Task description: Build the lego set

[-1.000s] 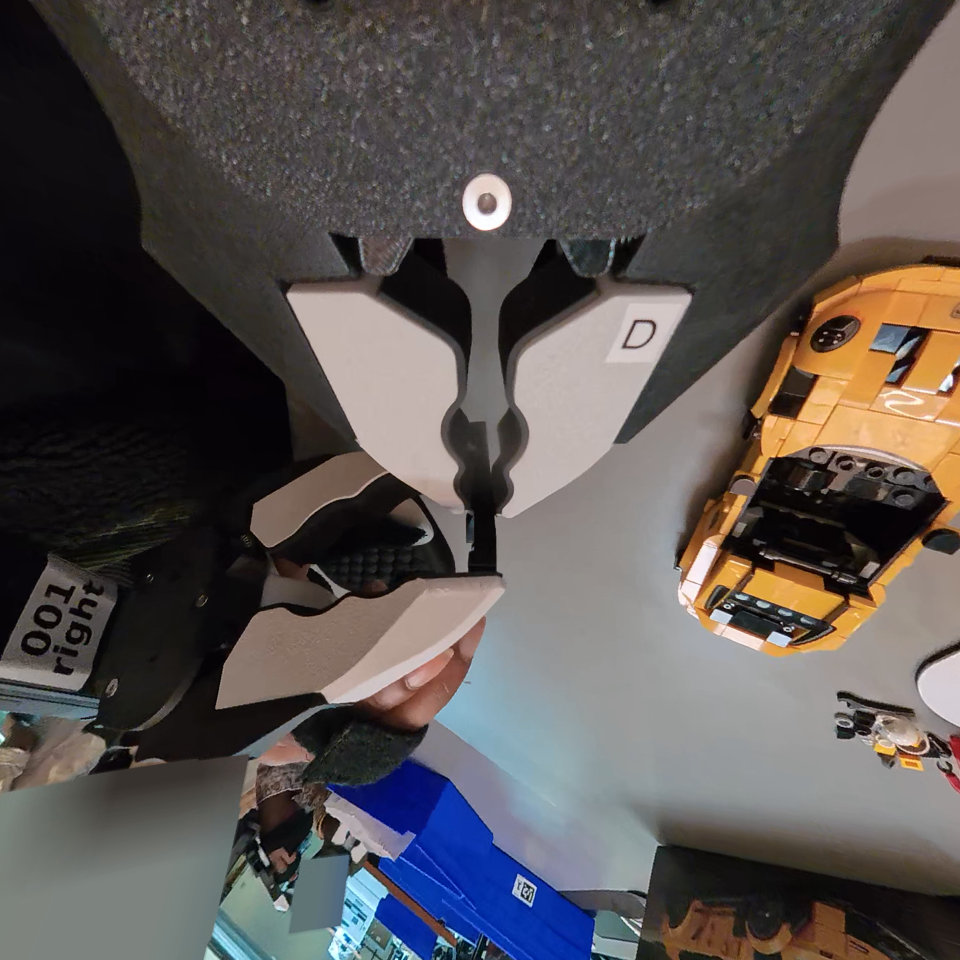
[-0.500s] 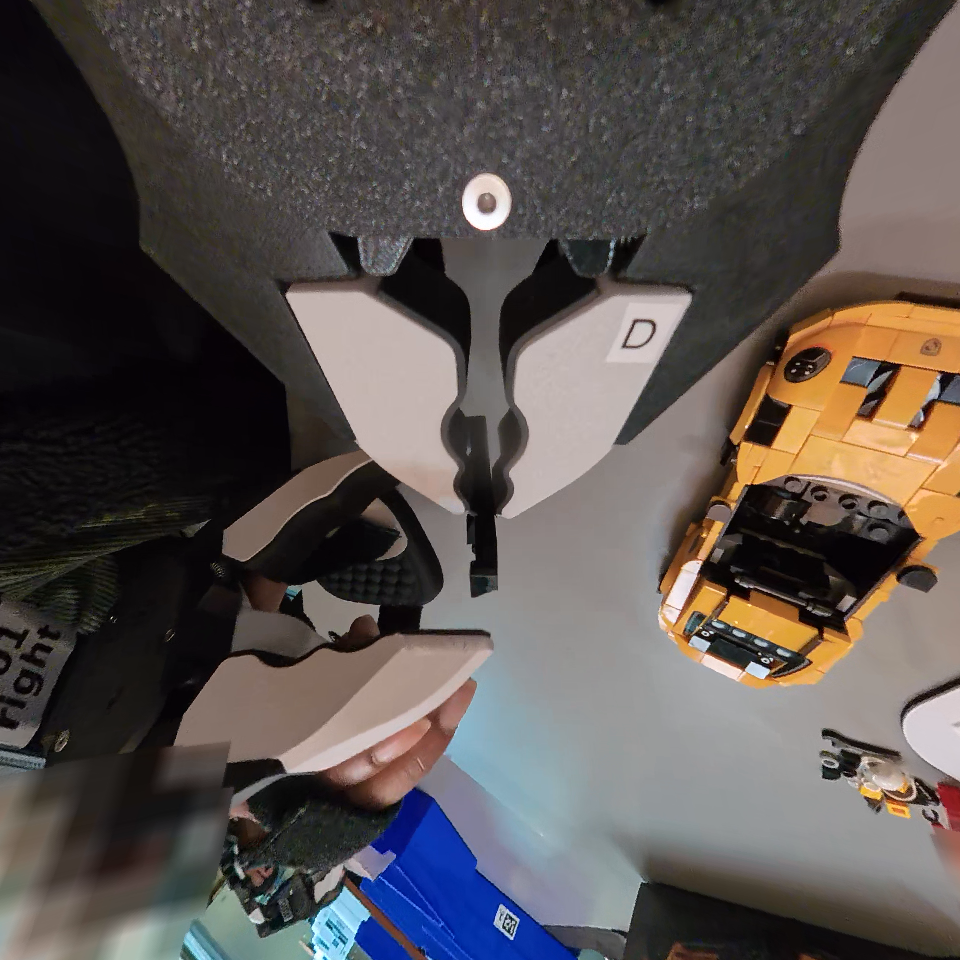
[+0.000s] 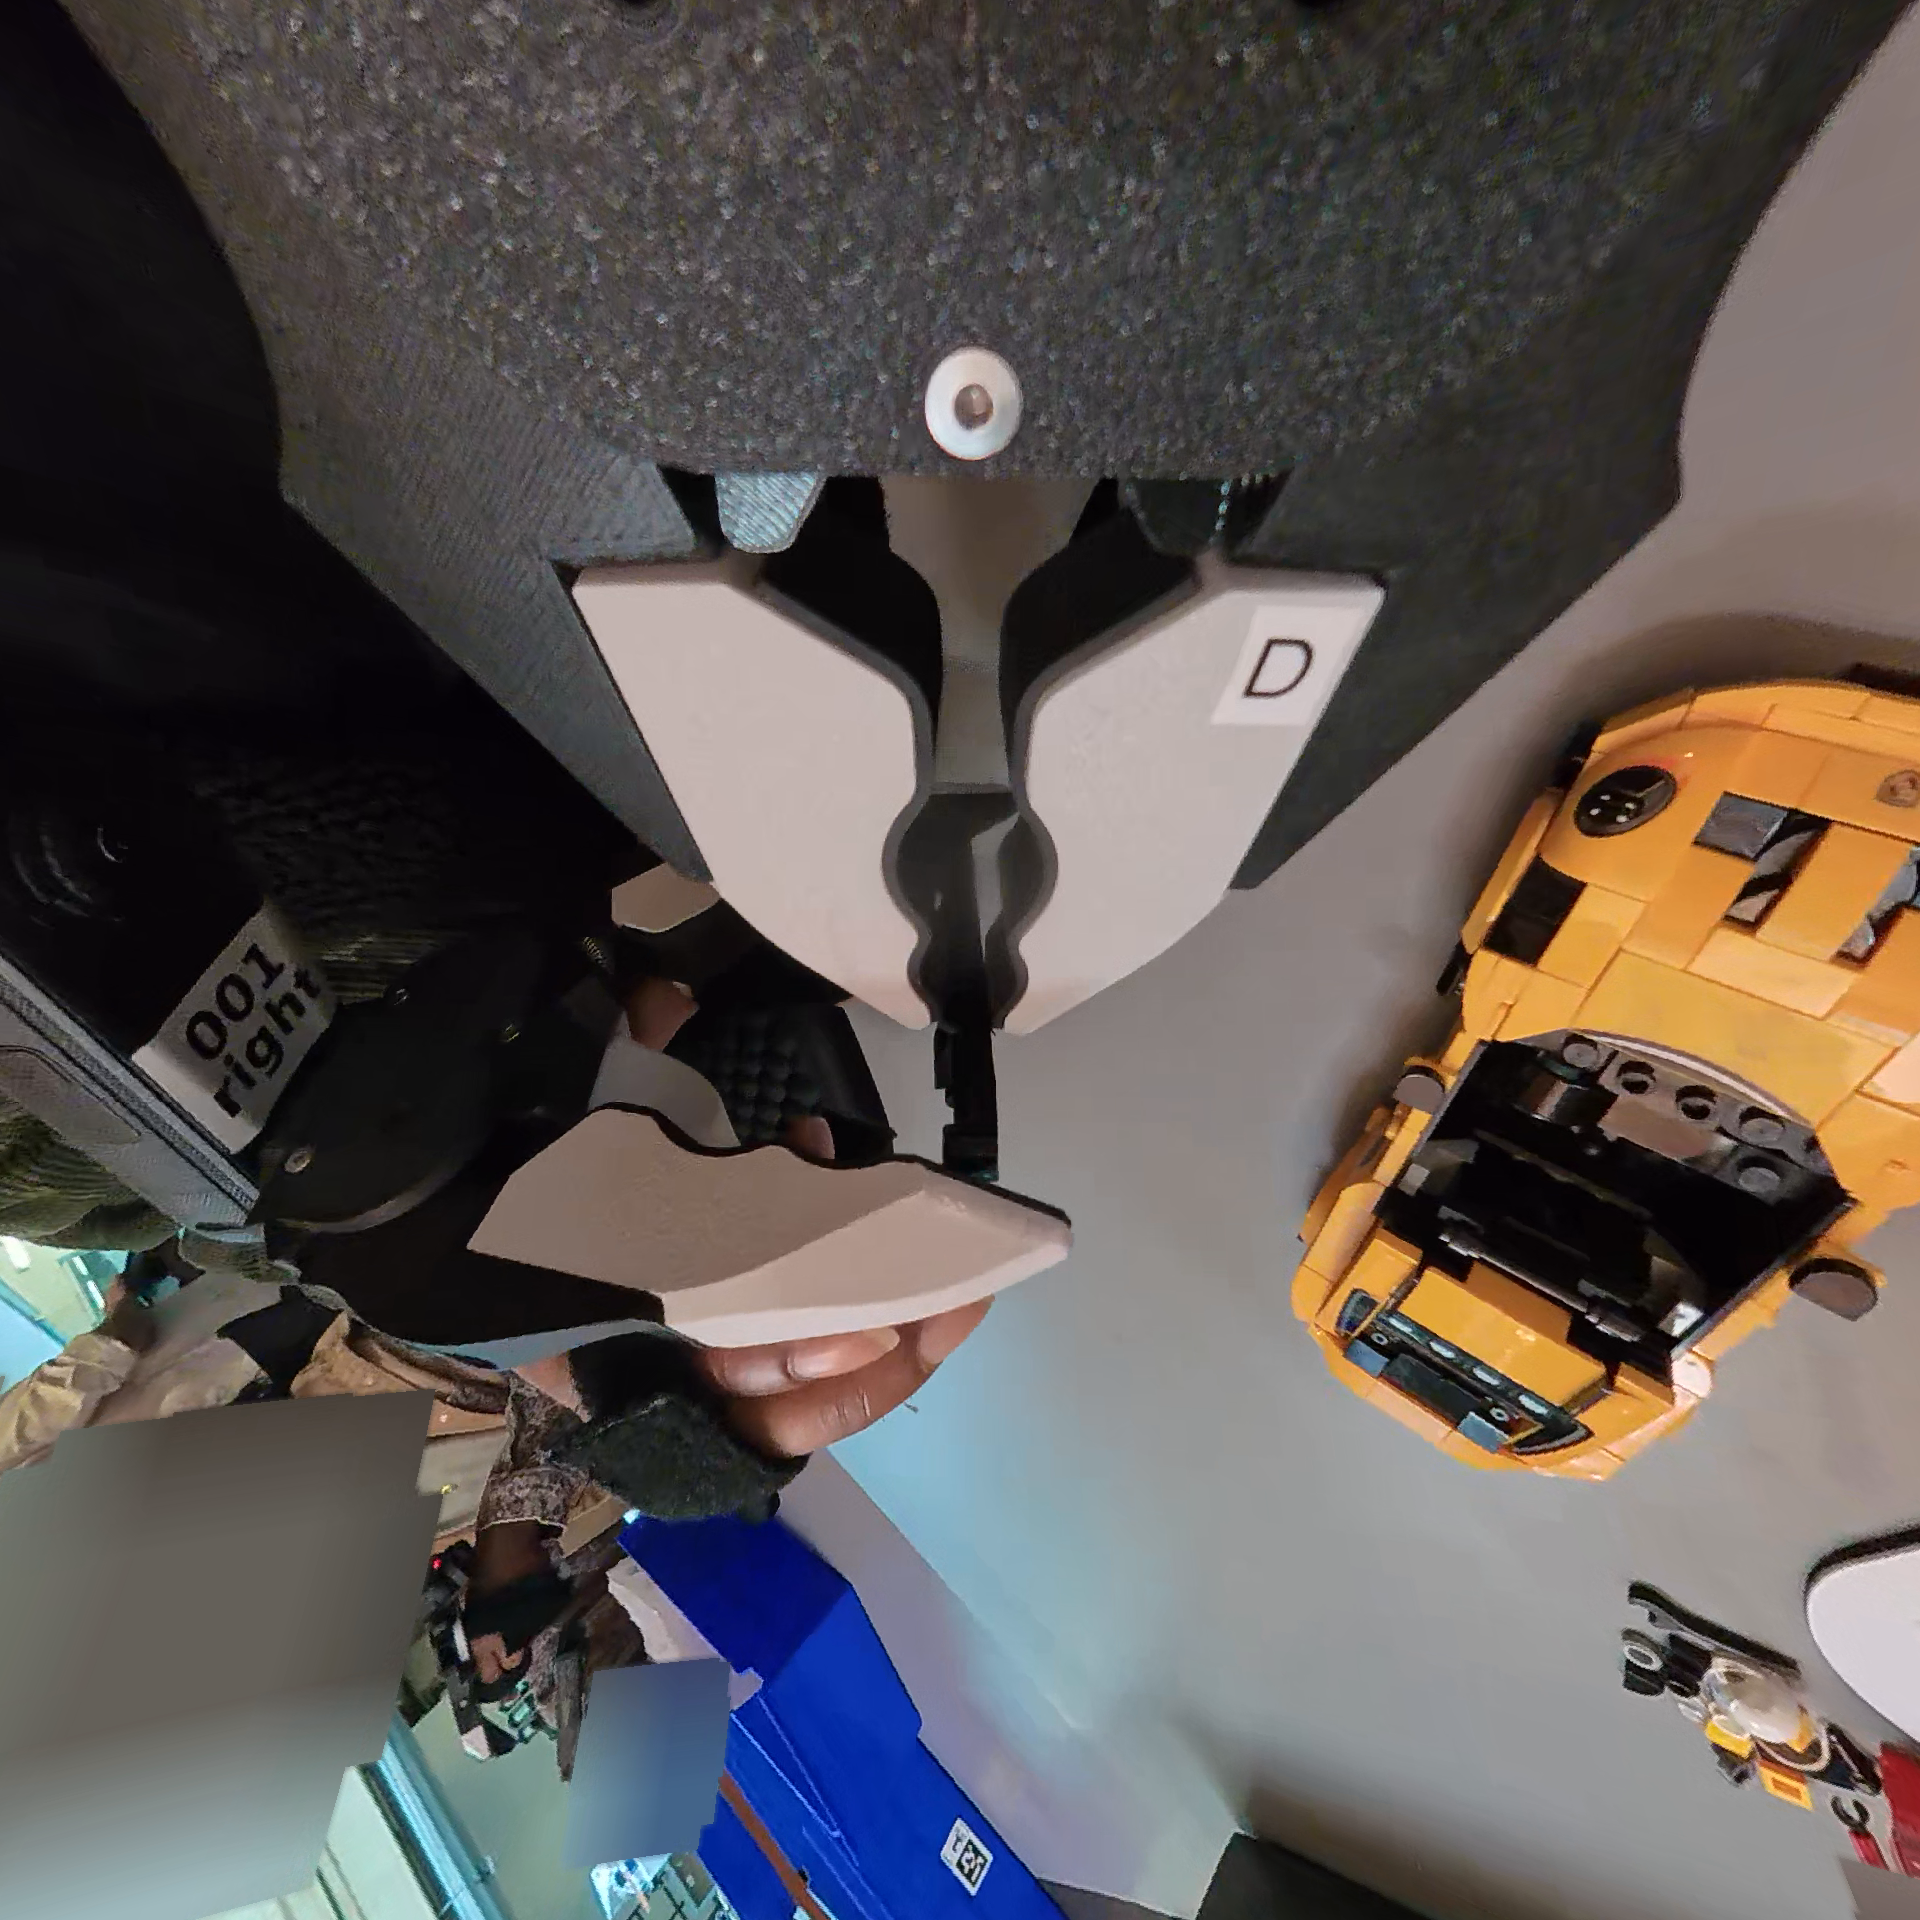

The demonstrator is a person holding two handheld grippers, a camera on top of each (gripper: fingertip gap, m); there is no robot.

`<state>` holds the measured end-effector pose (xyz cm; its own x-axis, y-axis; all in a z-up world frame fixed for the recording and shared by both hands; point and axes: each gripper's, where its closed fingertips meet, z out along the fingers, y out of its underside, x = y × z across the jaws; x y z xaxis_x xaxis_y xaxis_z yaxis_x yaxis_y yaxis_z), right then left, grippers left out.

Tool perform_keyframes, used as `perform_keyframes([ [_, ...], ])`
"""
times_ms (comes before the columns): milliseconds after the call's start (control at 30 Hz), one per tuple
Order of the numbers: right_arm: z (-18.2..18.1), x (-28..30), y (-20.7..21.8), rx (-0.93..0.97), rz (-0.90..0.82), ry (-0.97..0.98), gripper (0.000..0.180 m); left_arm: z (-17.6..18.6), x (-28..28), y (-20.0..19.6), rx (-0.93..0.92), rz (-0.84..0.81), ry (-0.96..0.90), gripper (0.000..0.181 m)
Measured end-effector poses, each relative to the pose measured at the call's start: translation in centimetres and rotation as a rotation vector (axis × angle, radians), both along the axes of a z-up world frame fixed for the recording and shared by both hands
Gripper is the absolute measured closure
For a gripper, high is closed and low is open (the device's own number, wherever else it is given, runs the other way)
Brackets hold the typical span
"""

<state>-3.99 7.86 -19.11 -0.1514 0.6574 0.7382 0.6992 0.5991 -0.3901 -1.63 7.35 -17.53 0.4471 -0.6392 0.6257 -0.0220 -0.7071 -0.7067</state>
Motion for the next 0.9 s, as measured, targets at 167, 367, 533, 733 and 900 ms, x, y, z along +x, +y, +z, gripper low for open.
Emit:
perform_keyframes([
  [167, 0.2, -0.2, 0.3, -0.006, -0.021, 0.003, 0.094, 0.0, 0.1, 0.1, -0.002, 0.020, 0.002, 0.174],
  [367, 0.2, -0.2, 0.2, -0.017, -0.006, -0.002, 0.095, 0.0, 0.1, 0.0, -0.003, 0.020, 0.008, 0.174],
  [533, 0.4, 0.0, -0.1, -0.045, 0.009, 0.003, 0.095, 0.1, 0.3, -0.3, 0.016, 0.005, 0.023, 0.174],
  [733, 0.6, 0.4, -0.7, -0.077, 0.027, 0.015, 0.096, 0.3, 0.7, -0.9, 0.064, -0.026, 0.054, 0.173],
  [900, 0.9, 0.8, -1.2, -0.105, 0.033, 0.032, 0.096, 0.6, 1.1, -1.3, 0.106, -0.051, 0.071, 0.173],
])
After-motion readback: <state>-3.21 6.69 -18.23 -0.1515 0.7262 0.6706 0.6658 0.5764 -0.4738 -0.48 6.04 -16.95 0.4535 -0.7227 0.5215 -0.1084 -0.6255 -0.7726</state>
